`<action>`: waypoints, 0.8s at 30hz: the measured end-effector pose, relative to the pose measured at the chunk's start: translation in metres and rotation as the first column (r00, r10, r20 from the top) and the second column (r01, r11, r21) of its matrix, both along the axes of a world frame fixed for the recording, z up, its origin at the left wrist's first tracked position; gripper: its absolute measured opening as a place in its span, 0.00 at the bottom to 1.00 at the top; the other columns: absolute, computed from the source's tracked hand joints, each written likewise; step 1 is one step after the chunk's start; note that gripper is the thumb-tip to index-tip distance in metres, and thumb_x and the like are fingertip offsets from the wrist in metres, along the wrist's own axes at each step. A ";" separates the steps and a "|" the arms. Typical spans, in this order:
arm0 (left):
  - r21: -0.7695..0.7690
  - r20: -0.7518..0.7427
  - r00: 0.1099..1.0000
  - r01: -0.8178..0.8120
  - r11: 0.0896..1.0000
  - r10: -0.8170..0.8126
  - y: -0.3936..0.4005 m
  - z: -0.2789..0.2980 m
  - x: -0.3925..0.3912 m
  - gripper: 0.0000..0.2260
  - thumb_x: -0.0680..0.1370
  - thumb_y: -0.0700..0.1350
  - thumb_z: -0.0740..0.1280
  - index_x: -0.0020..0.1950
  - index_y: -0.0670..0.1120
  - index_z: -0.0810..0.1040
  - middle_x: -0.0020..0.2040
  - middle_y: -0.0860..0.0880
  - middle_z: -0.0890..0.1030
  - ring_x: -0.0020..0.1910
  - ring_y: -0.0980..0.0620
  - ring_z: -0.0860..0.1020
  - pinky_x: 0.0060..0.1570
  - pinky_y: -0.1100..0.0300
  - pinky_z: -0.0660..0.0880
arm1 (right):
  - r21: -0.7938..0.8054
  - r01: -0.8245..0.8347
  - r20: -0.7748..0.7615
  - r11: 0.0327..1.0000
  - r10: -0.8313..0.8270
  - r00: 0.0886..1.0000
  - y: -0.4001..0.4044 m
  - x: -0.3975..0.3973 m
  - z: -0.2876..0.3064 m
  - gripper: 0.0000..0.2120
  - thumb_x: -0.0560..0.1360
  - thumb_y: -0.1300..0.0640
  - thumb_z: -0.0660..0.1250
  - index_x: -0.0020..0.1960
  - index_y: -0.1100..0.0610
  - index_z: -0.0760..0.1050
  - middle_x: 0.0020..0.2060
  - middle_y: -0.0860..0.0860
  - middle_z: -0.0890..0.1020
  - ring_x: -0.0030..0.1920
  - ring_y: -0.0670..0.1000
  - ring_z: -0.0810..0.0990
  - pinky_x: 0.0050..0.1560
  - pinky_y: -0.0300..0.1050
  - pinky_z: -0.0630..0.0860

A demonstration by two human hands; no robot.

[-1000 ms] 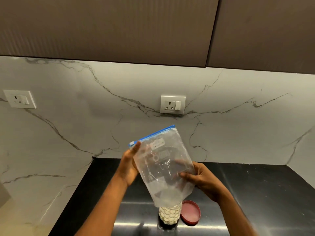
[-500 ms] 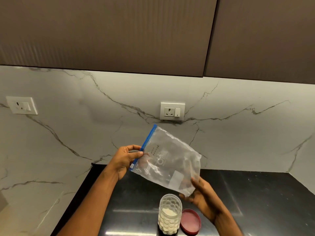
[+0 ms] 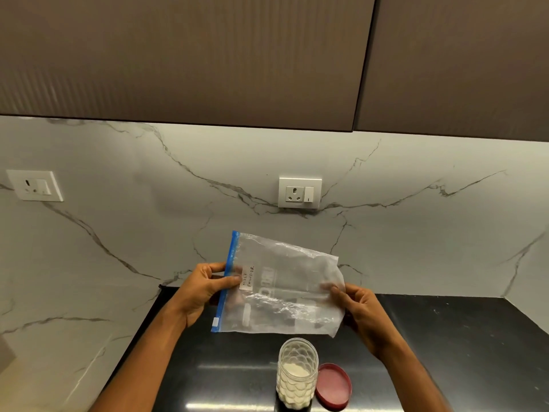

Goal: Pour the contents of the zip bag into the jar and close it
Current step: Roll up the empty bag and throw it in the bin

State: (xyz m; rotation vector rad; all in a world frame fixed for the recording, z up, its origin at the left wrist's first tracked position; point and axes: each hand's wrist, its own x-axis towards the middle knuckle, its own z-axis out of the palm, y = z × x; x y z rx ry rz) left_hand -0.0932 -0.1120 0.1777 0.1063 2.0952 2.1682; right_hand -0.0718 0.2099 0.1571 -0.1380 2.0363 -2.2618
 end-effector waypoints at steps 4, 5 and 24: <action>0.070 -0.053 0.998 0.041 0.997 -0.038 0.000 0.001 0.002 0.34 0.52 0.54 0.86 0.53 0.42 0.86 0.54 0.37 0.85 0.54 0.37 0.84 0.52 0.45 0.83 | -0.105 -0.027 -0.002 0.994 0.027 1.000 0.007 -0.004 0.003 0.14 0.77 0.59 0.65 0.61 0.59 0.80 0.54 0.61 0.84 0.52 0.62 0.84 0.49 0.54 0.83; 0.071 -0.073 0.996 0.064 0.995 -0.059 0.001 0.002 0.004 0.32 0.54 0.53 0.86 0.54 0.41 0.85 0.55 0.36 0.84 0.54 0.36 0.83 0.52 0.46 0.83 | -0.133 -0.024 -0.004 0.991 0.024 1.000 0.009 -0.005 0.005 0.14 0.77 0.61 0.64 0.61 0.60 0.79 0.55 0.61 0.84 0.54 0.63 0.83 0.50 0.56 0.83; 0.164 -0.069 0.992 0.113 0.980 -0.103 -0.002 -0.014 0.015 0.08 0.68 0.41 0.69 0.39 0.36 0.83 0.33 0.43 0.78 0.29 0.53 0.72 0.27 0.65 0.71 | 0.090 -0.075 -0.375 0.993 0.104 0.921 0.033 0.011 0.023 0.28 0.72 0.84 0.48 0.39 0.65 0.84 0.45 0.62 0.84 0.52 0.61 0.83 0.50 0.49 0.82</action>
